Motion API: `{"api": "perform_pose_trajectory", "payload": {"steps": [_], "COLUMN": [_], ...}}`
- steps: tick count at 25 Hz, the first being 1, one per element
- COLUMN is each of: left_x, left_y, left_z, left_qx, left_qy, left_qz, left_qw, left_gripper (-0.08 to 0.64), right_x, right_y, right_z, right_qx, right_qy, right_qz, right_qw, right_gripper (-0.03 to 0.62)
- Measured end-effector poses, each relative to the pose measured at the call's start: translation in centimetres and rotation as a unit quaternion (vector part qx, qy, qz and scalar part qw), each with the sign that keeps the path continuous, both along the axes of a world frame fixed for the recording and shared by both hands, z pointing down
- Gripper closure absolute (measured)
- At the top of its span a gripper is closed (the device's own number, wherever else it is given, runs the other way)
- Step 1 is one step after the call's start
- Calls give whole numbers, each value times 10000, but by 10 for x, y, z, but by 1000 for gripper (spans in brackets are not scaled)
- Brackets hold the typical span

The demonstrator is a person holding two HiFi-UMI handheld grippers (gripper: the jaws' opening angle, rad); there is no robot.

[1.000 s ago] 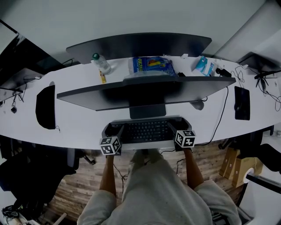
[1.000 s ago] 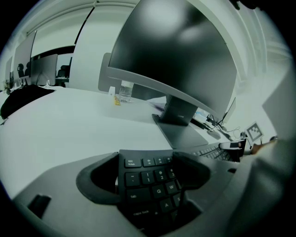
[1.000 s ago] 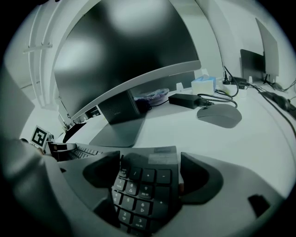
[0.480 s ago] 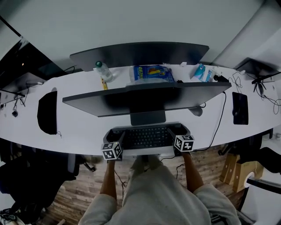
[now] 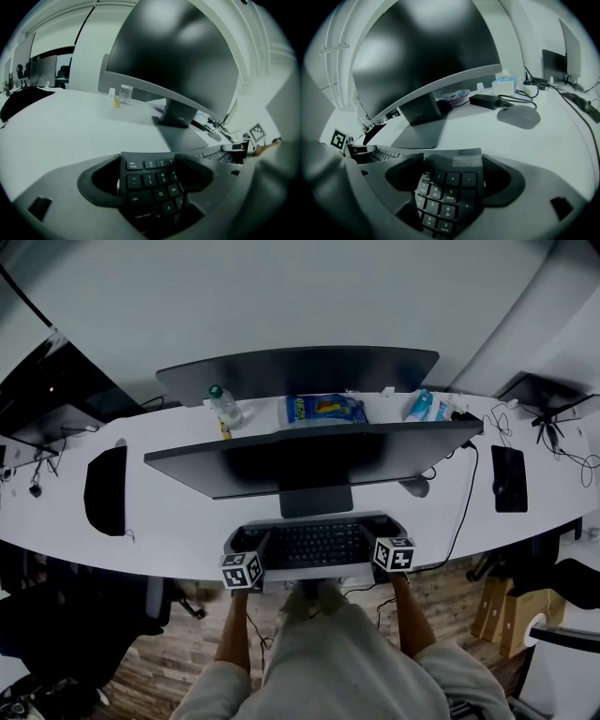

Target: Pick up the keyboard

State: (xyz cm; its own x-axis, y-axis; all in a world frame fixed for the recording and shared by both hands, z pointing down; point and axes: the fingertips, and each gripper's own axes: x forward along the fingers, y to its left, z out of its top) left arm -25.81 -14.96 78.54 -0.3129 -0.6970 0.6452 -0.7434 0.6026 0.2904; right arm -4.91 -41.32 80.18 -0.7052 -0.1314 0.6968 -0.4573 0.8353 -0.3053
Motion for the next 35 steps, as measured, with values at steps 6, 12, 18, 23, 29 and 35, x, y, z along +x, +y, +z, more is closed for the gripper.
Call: {"api": "perform_pose_trajectory", "payload": {"steps": [6, 12, 18, 23, 29, 35], "left_x": [2, 1, 0, 0, -8, -11], "left_y": [-1, 0, 3, 2, 0, -6], "left_z": [-26, -61, -99, -133, -172, -203], "left_qx": [189, 427, 780, 1018, 1338, 1595], "left_qy": [-193, -476, -760, -1073, -1418, -1659], "left_qz": [16, 33, -36, -27, -50, -78], "left_qw": [9996, 9979, 9940, 9890, 9808, 9731], "left_gripper": [221, 222, 222, 222, 222, 222], "right_x": [2, 0, -4, -4, -13, -16], "right_y": [0, 1, 0, -1, -5, -12], "right_z": [-26, -64, -109, -141, -183, -216], "right_qx": [175, 499, 893, 1094, 1441, 1692], "right_qy": [-222, -532, -887, -1179, -1542, -1815], "right_qz": [16, 4, -51, -56, -69, -84], "right_qw": [9996, 9973, 9920, 9870, 9775, 9687], "right_gripper": [213, 213, 213, 213, 213, 214]}}
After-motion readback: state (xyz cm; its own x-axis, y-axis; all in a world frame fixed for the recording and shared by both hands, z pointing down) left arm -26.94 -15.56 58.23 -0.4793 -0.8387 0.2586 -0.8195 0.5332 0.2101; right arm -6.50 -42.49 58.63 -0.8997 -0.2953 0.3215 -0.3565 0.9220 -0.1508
